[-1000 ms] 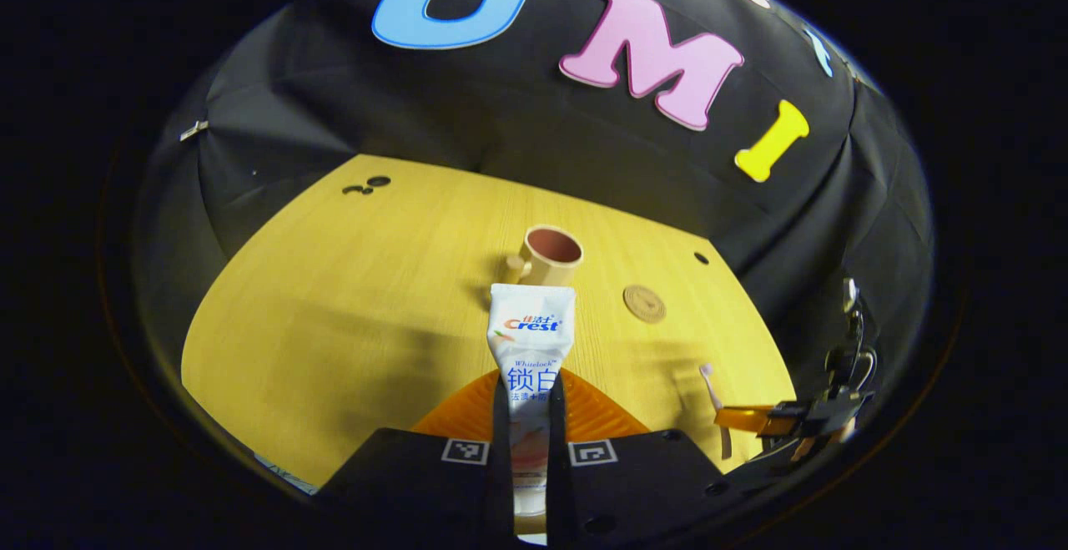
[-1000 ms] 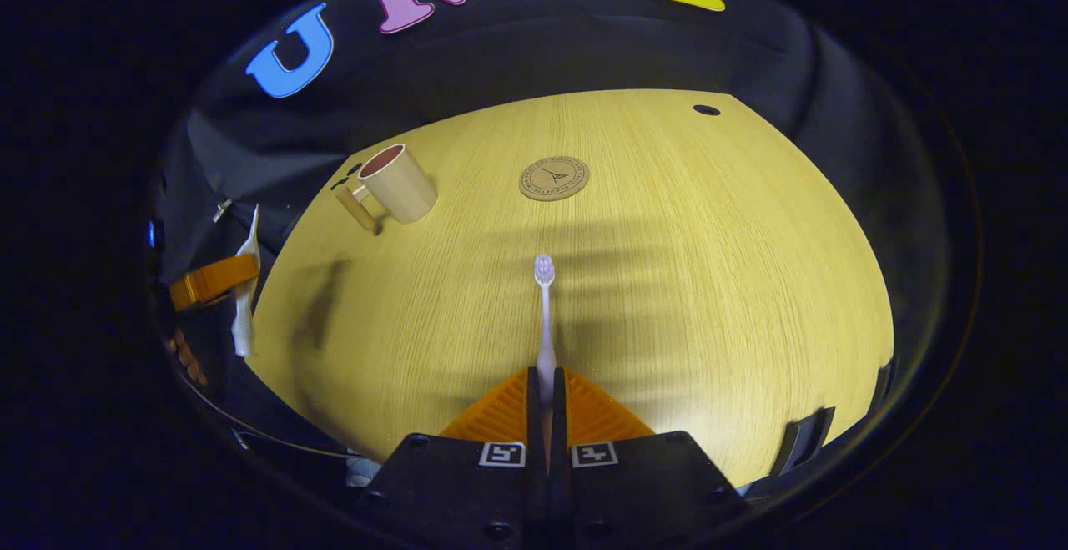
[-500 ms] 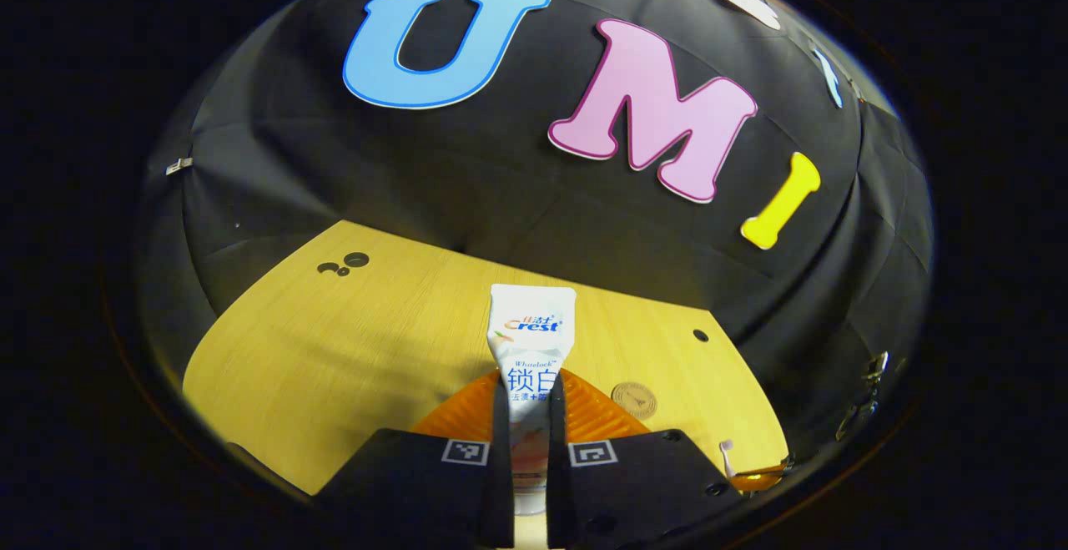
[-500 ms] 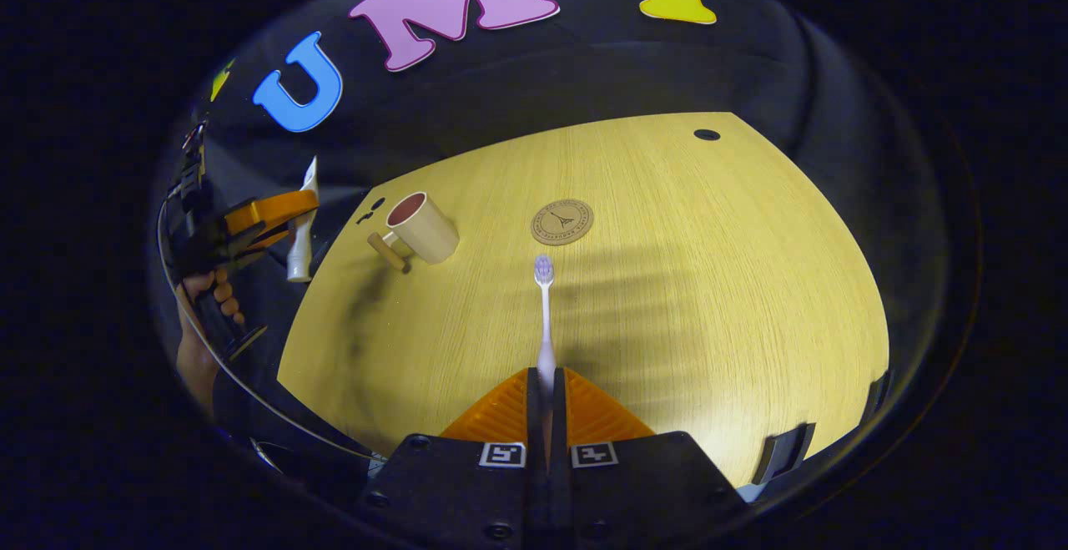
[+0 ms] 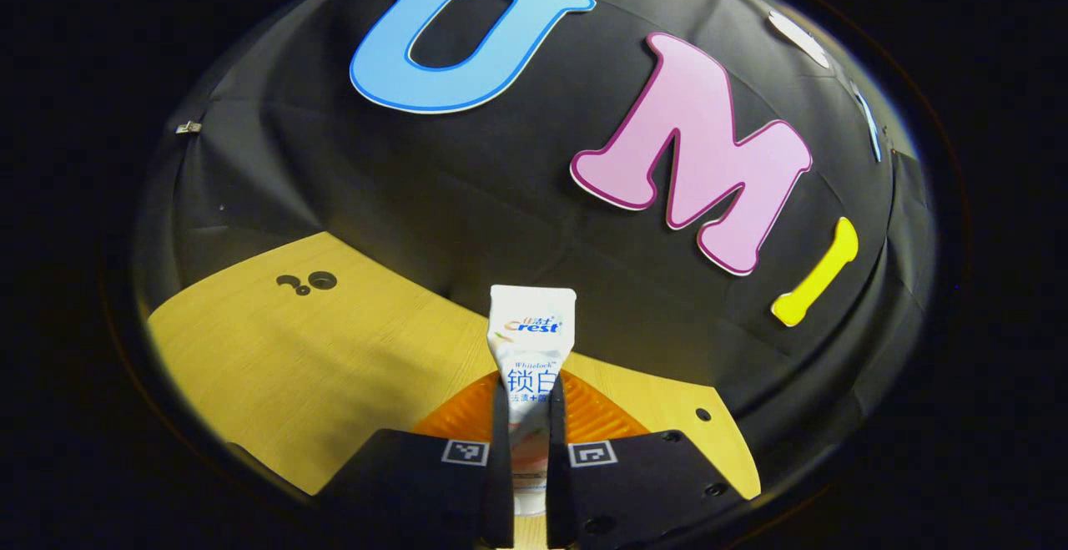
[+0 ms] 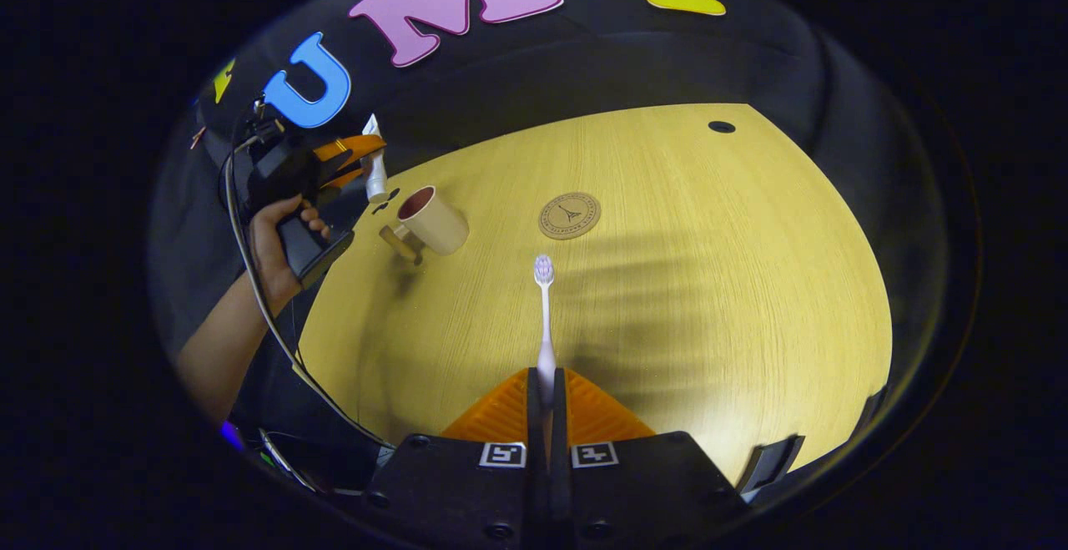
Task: Put the toothbrush and toothpaste on the desktop into the cup, then pick up the cup and place it on the coaster on the desktop.
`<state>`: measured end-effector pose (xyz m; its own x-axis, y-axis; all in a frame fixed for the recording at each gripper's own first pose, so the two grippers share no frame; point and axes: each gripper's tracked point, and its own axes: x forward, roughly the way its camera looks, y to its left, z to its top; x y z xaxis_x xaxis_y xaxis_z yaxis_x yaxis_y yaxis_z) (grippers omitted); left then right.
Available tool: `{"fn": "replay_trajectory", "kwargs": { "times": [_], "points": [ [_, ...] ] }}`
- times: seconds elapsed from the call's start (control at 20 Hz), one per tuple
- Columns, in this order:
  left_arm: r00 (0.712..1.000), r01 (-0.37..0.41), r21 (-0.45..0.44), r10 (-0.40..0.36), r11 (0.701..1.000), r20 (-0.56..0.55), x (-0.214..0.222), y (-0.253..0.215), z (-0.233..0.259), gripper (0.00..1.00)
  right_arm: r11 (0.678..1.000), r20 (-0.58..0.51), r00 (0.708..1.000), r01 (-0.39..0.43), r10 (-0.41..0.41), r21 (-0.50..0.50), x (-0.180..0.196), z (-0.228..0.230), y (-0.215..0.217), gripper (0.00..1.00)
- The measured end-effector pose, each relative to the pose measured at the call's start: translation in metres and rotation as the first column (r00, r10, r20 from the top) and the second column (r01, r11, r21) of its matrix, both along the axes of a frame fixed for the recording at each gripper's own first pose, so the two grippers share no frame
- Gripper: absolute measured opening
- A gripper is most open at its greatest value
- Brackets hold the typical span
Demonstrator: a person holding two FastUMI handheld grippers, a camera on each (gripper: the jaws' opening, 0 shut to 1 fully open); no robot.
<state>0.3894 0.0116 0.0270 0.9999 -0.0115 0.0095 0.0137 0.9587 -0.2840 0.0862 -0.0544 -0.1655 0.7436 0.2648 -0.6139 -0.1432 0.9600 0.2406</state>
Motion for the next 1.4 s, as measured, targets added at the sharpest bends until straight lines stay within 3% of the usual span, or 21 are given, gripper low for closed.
{"fn": "replay_trajectory", "kwargs": {
  "times": [0.15,0.4,0.65,0.7,0.8,0.9,1.0,1.05,1.1,1.4],
  "points": [
    [1.000,-0.021,-0.039,0.021,0.999,-0.007,0.025,0.006,-0.017,0.20,1.000,-0.019,1.000,0.015,-0.015,-0.008,0.000,-0.006,-0.010,0.05],
    [0.997,-0.060,0.050,0.062,0.997,-0.039,0.041,0.012,-0.052,0.21,1.000,-0.048,0.999,0.018,-0.019,-0.017,0.007,-0.014,-0.016,0.05],
    [0.993,-0.077,0.130,0.088,0.988,-0.079,0.028,0.008,-0.075,0.28,1.000,-0.040,0.999,-0.008,0.007,-0.019,0.020,-0.018,-0.009,0.05],
    [0.992,-0.093,0.144,0.105,0.985,-0.077,0.018,0.011,-0.070,0.55,1.000,-0.033,0.999,-0.014,0.014,-0.019,0.023,-0.018,-0.008,0.05],
    [0.994,-0.094,0.157,0.103,0.983,-0.044,-0.009,0.010,-0.054,0.68,1.000,-0.014,1.000,-0.019,0.019,-0.014,0.029,-0.016,-0.006,0.05],
    [0.994,-0.094,0.176,0.102,0.980,-0.036,-0.043,0.016,-0.047,0.96,1.000,0.001,1.000,-0.018,0.018,0.007,0.039,-0.012,-0.003,0.05],
    [0.990,-0.120,0.215,0.133,0.969,-0.044,-0.082,0.029,-0.050,0.98,1.000,0.014,1.000,-0.012,0.012,0.029,0.050,-0.005,0.003,0.05],
    [0.988,-0.125,0.228,0.141,0.966,-0.056,-0.100,0.034,-0.054,0.92,0.999,0.026,1.000,-0.015,0.014,0.039,0.057,-0.002,0.006,0.05],
    [0.986,-0.129,0.230,0.149,0.965,-0.071,-0.117,0.037,-0.060,0.98,0.999,0.044,0.999,-0.018,0.016,0.043,0.064,0.005,0.009,0.05],
    [0.968,-0.165,0.179,0.194,0.970,-0.161,-0.200,0.041,-0.109,0.98,0.994,0.172,0.981,-0.102,0.094,0.040,0.108,0.052,0.043,0.05]
  ]
}}
